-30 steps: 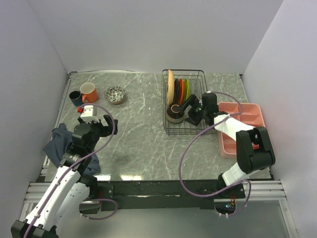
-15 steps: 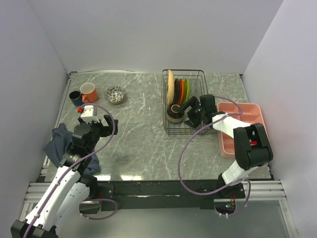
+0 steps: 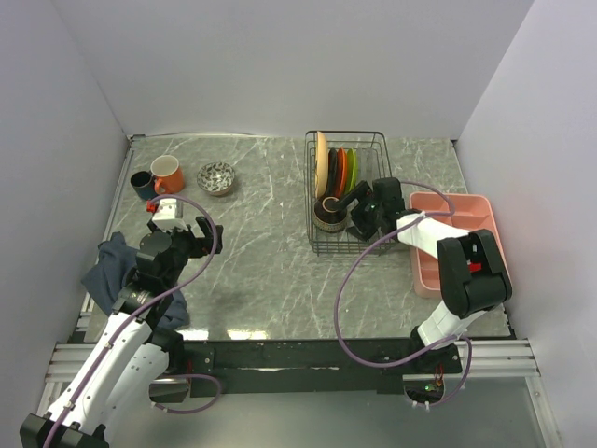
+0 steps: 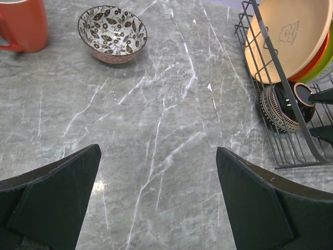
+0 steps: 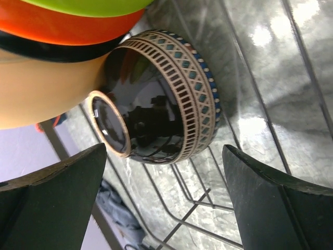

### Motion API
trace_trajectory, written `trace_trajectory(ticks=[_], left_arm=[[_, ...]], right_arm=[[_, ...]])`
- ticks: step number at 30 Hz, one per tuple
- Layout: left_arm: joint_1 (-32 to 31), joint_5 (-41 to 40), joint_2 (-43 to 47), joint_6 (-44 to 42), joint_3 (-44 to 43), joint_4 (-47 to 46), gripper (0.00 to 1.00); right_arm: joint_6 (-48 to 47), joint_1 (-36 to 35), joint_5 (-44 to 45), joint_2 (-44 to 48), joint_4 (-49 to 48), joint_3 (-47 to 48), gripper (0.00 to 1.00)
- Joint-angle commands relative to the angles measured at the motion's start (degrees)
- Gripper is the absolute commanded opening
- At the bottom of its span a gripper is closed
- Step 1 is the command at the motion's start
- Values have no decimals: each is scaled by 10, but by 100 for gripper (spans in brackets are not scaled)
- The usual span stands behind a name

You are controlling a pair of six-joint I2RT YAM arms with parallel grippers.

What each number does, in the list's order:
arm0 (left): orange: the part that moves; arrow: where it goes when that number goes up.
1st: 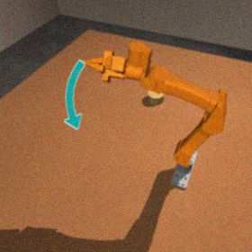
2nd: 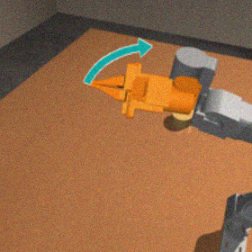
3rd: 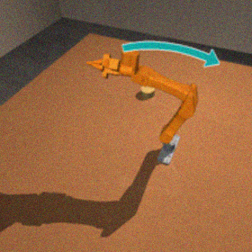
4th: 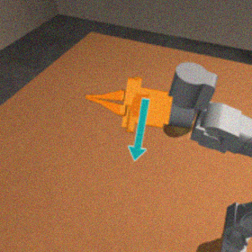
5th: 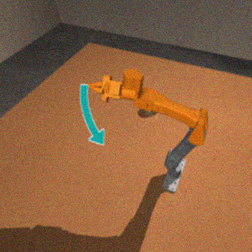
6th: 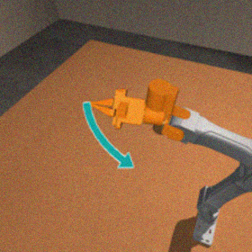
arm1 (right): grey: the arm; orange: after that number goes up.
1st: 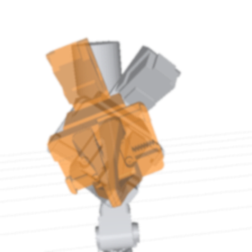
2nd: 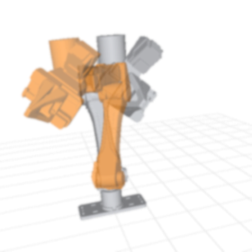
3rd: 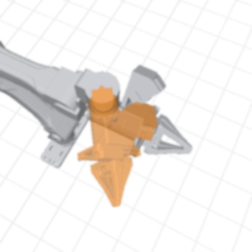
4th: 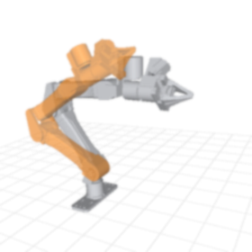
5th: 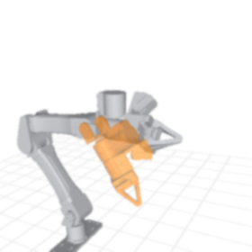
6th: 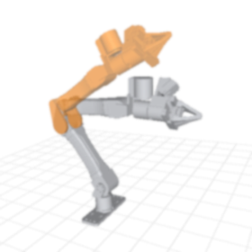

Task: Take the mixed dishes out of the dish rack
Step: Pick up the bowl from the dish rack.

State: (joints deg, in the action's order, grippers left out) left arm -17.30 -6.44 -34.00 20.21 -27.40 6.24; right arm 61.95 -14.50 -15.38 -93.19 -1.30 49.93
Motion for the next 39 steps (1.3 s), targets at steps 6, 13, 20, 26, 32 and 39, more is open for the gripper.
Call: trace_trajectory(ticks=[6, 13, 20, 26, 32, 39], left_arm=[[-2, -13, 1, -4, -10, -23, 99], [-2, -11, 2, -3, -10, -23, 99], [-3, -10, 5, -3, -9, -23, 99], [-4, -10, 8, -3, -9, -24, 99], [-5, -10, 9, -3, -9, -23, 99], [-5, -10, 8, -4, -10, -23, 99]], right_arm=[[64, -32, 97, 5, 26, 3, 100], [102, -41, 130, 4, 16, 5, 100], [141, -50, 177, 6, -5, -11, 100], [156, -51, 181, -6, -17, -19, 100], [164, -55, 199, -10, -12, -21, 100], [170, -63, 230, -4, -57, -48, 100]])
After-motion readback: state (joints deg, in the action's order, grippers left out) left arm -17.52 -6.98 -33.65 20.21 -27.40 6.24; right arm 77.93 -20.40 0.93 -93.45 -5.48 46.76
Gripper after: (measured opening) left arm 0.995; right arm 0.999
